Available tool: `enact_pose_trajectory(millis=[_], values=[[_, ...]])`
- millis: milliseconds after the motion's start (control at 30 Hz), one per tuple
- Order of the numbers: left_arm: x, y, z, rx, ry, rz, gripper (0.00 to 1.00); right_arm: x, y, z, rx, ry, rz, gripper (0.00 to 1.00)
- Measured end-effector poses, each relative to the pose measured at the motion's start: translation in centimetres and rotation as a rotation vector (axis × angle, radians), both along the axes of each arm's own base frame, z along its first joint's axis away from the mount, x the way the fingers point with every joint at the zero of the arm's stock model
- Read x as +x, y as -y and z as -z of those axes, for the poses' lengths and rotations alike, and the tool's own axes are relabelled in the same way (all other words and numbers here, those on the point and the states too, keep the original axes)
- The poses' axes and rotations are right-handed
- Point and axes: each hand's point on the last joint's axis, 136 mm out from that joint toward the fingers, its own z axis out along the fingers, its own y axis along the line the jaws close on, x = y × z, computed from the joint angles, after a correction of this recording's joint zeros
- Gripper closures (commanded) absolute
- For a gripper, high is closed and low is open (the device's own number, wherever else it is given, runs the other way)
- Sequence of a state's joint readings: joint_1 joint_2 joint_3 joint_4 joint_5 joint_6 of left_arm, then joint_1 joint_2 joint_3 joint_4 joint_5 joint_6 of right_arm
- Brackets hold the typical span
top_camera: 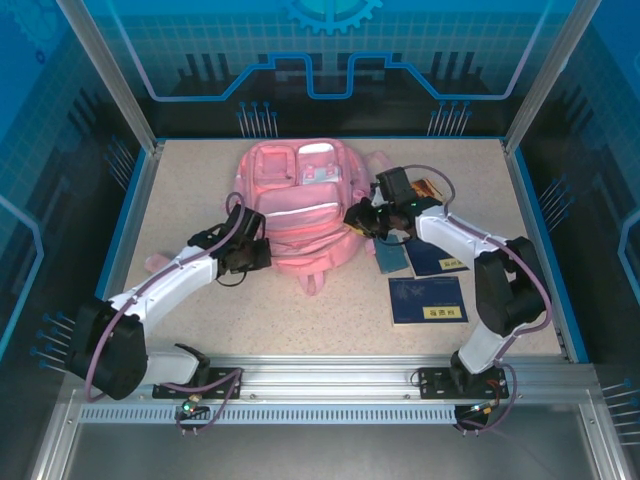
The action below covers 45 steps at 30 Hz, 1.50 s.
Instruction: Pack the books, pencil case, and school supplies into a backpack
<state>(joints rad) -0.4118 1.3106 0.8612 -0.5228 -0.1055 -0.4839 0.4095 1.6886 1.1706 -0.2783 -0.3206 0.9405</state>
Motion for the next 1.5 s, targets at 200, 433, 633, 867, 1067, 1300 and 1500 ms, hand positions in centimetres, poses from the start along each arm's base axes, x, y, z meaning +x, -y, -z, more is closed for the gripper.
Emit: enact_pose_trajectory(millis=[200, 433, 633, 867, 1067, 1300, 1500], values=[[-1.9, 6.5, -0.9, -0.077, 0.04, 0.26, 1.0, -1.9, 1.2, -2.2, -0.013, 0.035, 0.033, 0.32], [-4.0, 12.2, -2.4, -0.176, 0.074, 0.461, 1.0, -6.9, 2.1, -2.7, 0.017, -0.036, 0.122, 0.33], [-4.4, 15.0, -2.4, -0.207, 0.073, 0.537, 1.0, -9.7, 0.6, -1.1, 0.003, -0.155, 0.147, 0.36], [-4.3, 15.7, -2.9, -0.214, 0.093, 0.548, 1.0, -11.4, 0.7, 1.6, -0.01, -0.27, 0.22, 0.36], [-4.3, 14.6, -1.9, -0.176, 0.07, 0.501, 0.67, -12.3, 1.5, 3.3, -0.034, -0.317, 0.265, 0.37], [-6.4, 12.4, 2.6, -0.144, -0.041, 0.432, 0.53, -11.8, 0.4, 4.7, -0.01, -0.359, 0.259, 0.51], [-6.5, 12.7, 3.8, -0.19, -0.026, 0.413, 0.52, -11.6, -0.2, 5.6, 0.001, -0.387, 0.253, 0.7]])
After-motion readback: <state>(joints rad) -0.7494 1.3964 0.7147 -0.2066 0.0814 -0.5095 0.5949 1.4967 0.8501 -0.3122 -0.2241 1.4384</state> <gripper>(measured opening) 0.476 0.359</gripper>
